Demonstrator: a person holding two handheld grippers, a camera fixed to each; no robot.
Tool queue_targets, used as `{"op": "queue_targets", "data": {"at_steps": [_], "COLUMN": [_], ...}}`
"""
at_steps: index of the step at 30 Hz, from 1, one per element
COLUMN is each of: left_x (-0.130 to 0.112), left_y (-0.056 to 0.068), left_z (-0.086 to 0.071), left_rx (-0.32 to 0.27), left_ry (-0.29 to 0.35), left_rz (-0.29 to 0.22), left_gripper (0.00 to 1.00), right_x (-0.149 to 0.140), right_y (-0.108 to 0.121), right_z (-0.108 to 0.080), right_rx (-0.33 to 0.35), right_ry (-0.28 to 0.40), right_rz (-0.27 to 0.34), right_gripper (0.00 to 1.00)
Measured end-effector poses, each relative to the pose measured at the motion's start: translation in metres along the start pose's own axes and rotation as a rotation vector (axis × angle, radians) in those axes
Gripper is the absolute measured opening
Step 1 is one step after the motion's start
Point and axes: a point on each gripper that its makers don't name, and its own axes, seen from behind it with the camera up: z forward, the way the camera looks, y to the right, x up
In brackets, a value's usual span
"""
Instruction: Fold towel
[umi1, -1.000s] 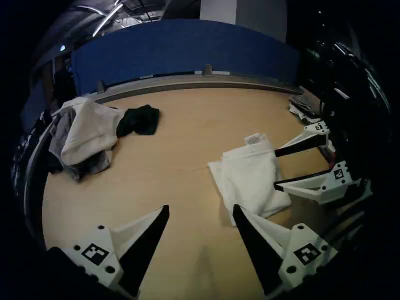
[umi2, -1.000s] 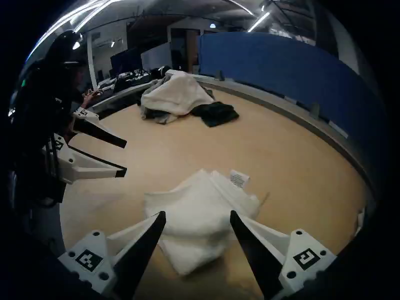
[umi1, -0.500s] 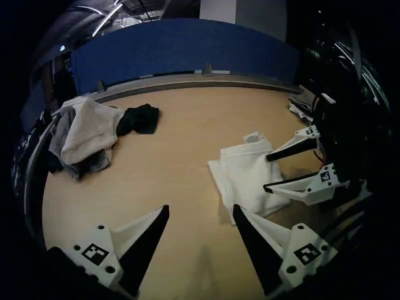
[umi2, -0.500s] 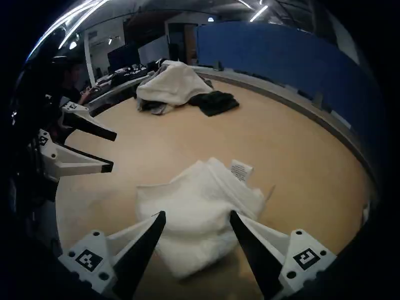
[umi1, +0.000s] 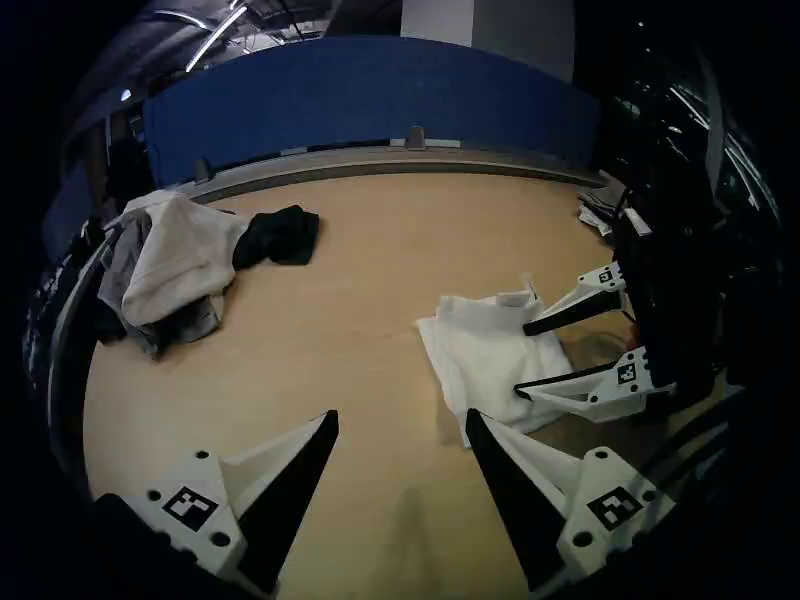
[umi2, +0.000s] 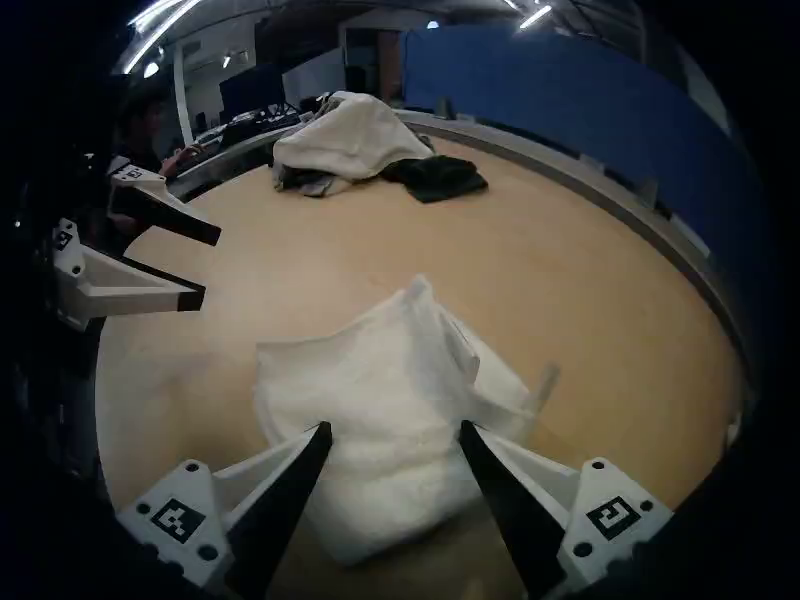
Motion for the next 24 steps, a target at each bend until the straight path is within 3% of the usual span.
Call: {"op": "queue_targets", "data": {"at_steps": [15,24], "left_x": [0.004,0.002], "left_y": [0.000,0.002], "left_z": [-0.003,-0.004], "left_rx": [-0.001,-0.001], "left_ry": [0.006,0.006], "left_rz": [-0.001,0.003], "left_gripper": [0.94,0.94], "right_x": [0.033,0.026], "right_y": [0.009,0.020], "right_z": [-0.017,-0.003], "right_rx": [-0.023,-0.037], "right_ry": [0.088,0.058], "right_rz": [0.017,0.035], "right_gripper": [1.00,1.00]}}
